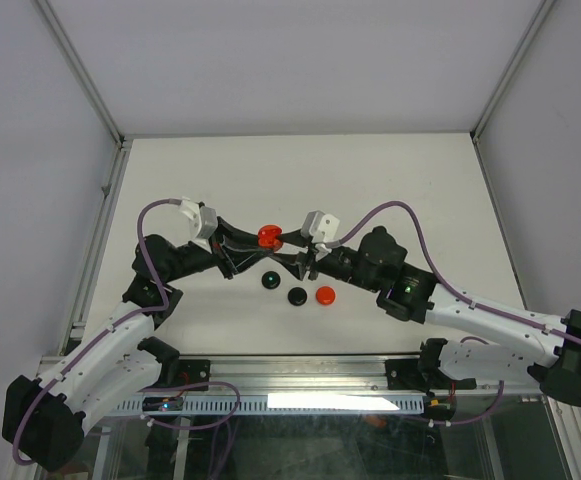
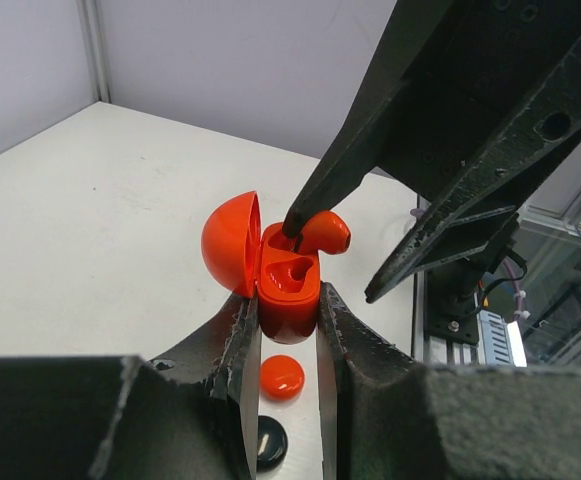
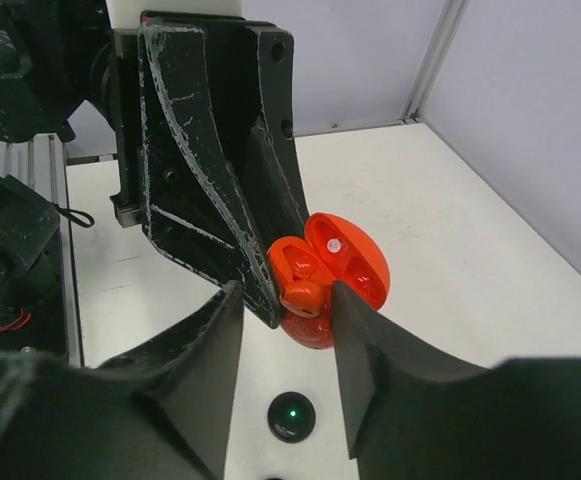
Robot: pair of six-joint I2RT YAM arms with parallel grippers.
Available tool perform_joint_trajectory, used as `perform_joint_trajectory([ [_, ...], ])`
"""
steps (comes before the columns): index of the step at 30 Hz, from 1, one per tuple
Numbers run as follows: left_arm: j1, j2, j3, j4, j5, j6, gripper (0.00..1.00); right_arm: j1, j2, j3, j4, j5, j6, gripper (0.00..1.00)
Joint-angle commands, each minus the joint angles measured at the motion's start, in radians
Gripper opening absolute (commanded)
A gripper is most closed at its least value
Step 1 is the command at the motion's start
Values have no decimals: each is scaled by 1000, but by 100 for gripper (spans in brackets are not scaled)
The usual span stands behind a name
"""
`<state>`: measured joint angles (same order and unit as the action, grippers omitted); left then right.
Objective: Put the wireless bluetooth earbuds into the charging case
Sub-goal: Place the earbud in the charging case.
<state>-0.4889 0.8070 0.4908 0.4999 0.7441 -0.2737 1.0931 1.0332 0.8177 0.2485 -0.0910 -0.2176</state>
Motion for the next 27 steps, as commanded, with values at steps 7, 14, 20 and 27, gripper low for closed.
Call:
perform_joint_trajectory([
  [7, 9, -39, 22, -20, -34, 93, 0, 4, -41, 73, -34, 147, 81, 63],
  [14, 10, -35, 22, -24, -29, 97, 0, 4, -33, 93, -37, 194, 119, 71],
  [20, 11, -38, 24, -25, -22, 99, 0, 4, -18, 96, -39, 238, 133, 74],
  [27, 10, -43, 24, -26, -17, 99, 0, 2, -32, 81, -82, 313, 107, 74],
])
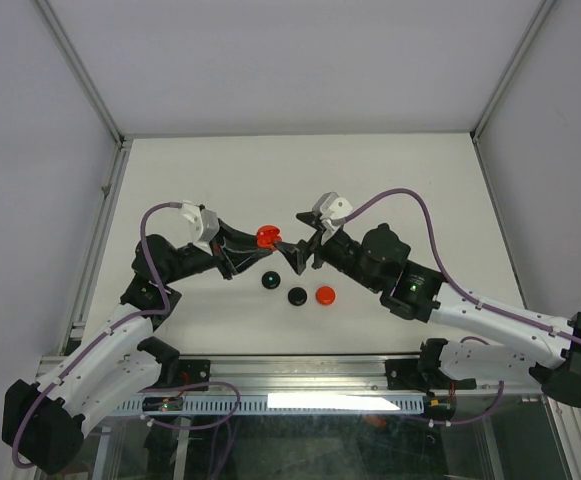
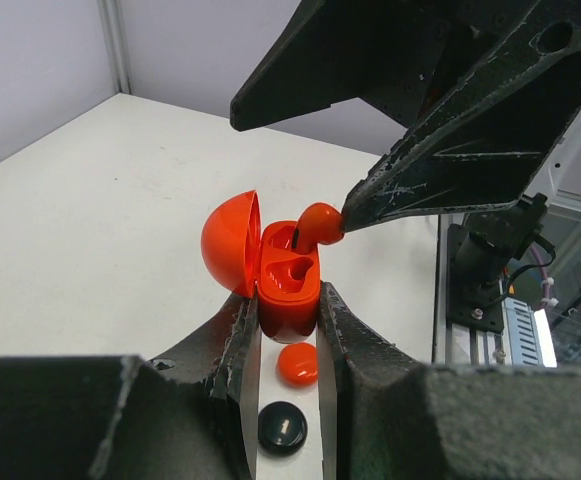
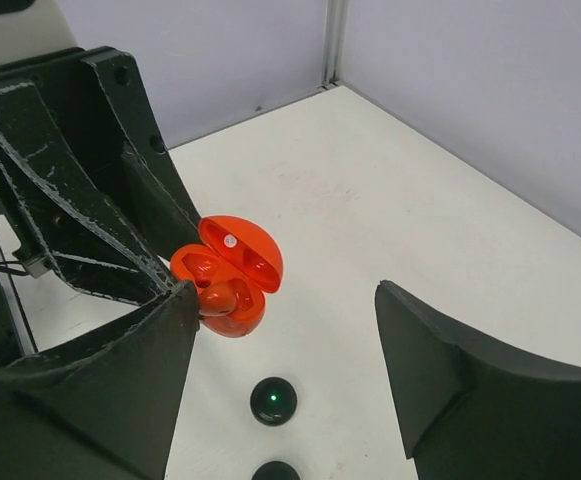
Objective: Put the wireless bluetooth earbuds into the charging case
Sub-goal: Place the earbud in the charging case, then pick up the earbud from the center of the board.
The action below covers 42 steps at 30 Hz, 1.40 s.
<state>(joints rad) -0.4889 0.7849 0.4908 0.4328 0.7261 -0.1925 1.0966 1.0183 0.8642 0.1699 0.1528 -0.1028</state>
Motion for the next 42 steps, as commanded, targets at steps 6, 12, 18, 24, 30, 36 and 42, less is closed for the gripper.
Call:
perform_joint_trajectory([
  [6, 9, -27, 22, 41, -1, 21, 0, -1, -36, 10, -30, 79, -30, 74],
  [12, 9, -23, 22, 60, 43, 16, 0, -21, -41, -5, -35, 171, -29, 75],
  [18, 10, -19, 18, 64, 44, 15, 0, -57, -33, 15, -79, 174, 24, 75],
  [24, 10, -34, 44, -46, -51, 63, 0, -114, -2, 84, -369, 242, 177, 75],
  [30, 9, -54, 60, -106, -109, 90, 0, -199, 14, 58, -630, 261, 383, 75],
  [36, 9, -50, 73, -142, -121, 97, 0, -330, 28, -13, -776, 250, 543, 76],
  [42, 10, -54, 76, -151, -123, 93, 0, -496, 41, -115, -763, 211, 587, 76],
])
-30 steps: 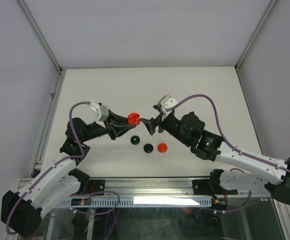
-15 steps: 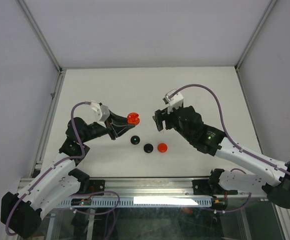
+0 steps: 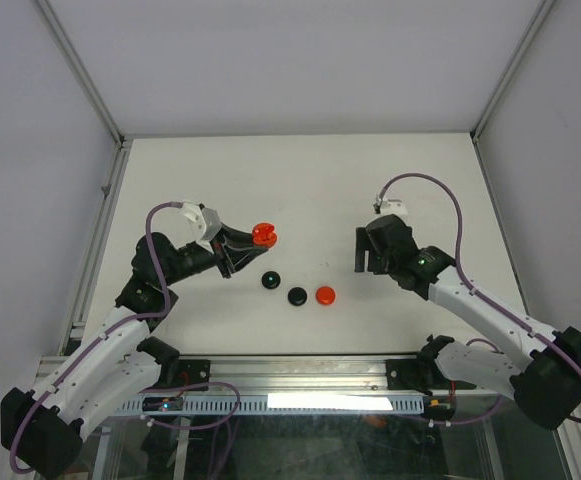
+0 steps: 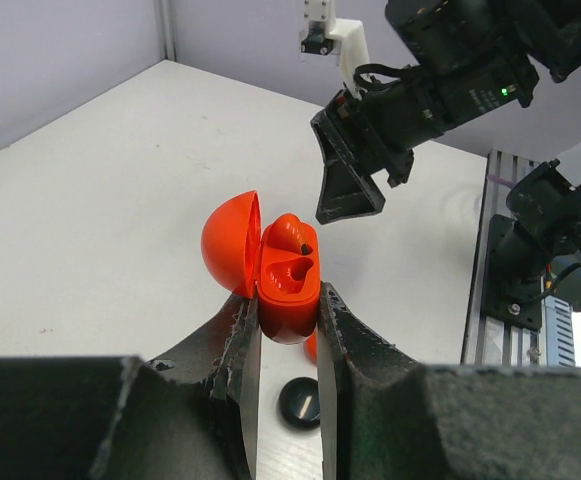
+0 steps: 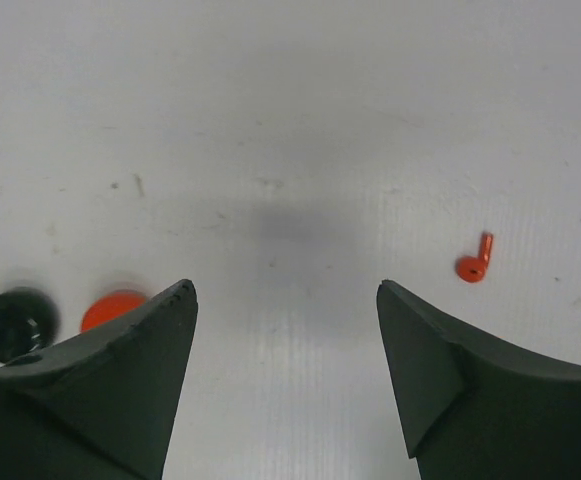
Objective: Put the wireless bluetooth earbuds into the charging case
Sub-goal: Pick up the earbud from the center of the board.
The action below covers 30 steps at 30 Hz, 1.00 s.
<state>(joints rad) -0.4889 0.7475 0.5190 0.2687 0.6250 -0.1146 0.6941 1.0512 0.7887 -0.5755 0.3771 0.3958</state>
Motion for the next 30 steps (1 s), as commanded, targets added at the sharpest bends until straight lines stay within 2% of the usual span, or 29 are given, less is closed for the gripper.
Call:
perform_joint_trajectory([
  [1, 10, -17, 48, 11, -20, 13, 0, -120, 10, -58, -11, -9, 92, 76],
  [9, 10, -22, 50, 1, -20, 15, 0, -361, 64, -150, 65, -104, 108, 79],
  [13, 10, -22, 52, -2, -16, 12, 0, -428, 101, -154, 83, -130, 95, 79],
  [22, 9, -22, 55, -4, -10, 14, 0, -492, 178, -163, 92, -181, 68, 77],
  [30, 10, -25, 55, -6, -9, 13, 0, -499, 237, -145, 121, -239, 52, 76],
])
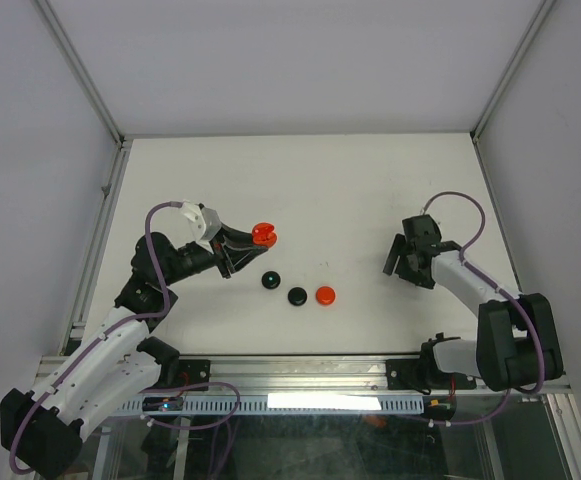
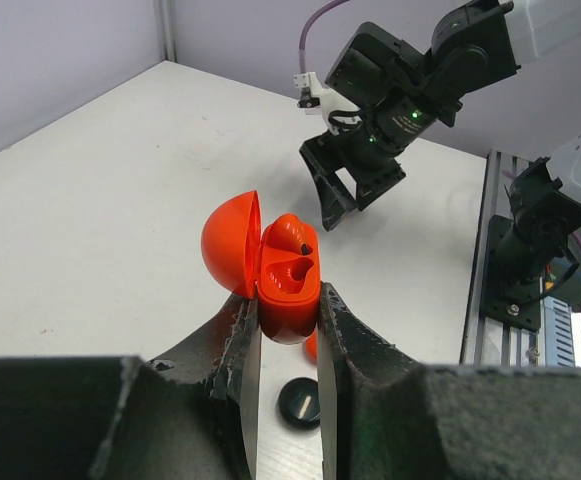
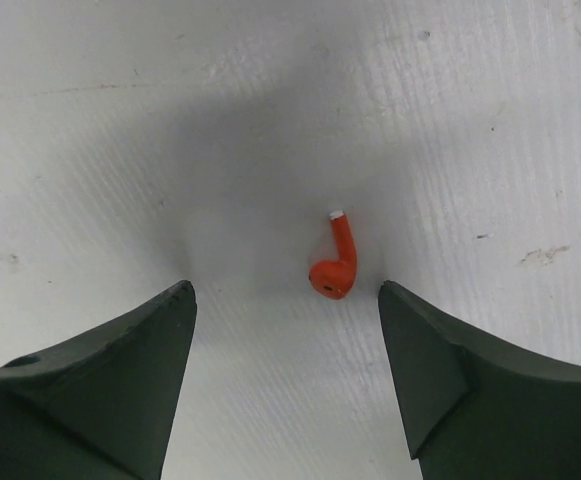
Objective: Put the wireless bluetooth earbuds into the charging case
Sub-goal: Pick up the earbud from the center of the board.
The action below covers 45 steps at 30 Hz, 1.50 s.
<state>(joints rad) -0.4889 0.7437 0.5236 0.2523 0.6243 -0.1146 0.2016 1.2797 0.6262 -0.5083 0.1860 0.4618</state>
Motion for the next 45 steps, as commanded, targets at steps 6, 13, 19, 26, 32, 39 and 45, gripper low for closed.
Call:
perform_joint_trajectory([
  [6, 10, -22, 51, 9, -5, 13, 0, -7, 41, 53, 89, -110, -29, 74],
  [13, 10, -21, 50, 7, -8, 15, 0, -5, 106, 121, 149, -204, -18, 74],
  [19, 8, -21, 52, 7, -6, 15, 0, -4, 173, 164, 191, -272, -6, 74],
  [26, 10, -20, 52, 5, -5, 16, 0, 58, 202, 174, 192, -295, -22, 74],
  [32, 10, -20, 52, 6, -2, 15, 0, 145, 248, 221, 194, -292, -102, 74],
  [39, 10, -22, 52, 4, -3, 15, 0, 221, 303, 291, 180, -277, -106, 74],
  [45, 10, -21, 52, 5, -1, 16, 0, 249, 357, 360, 199, -204, -127, 74],
])
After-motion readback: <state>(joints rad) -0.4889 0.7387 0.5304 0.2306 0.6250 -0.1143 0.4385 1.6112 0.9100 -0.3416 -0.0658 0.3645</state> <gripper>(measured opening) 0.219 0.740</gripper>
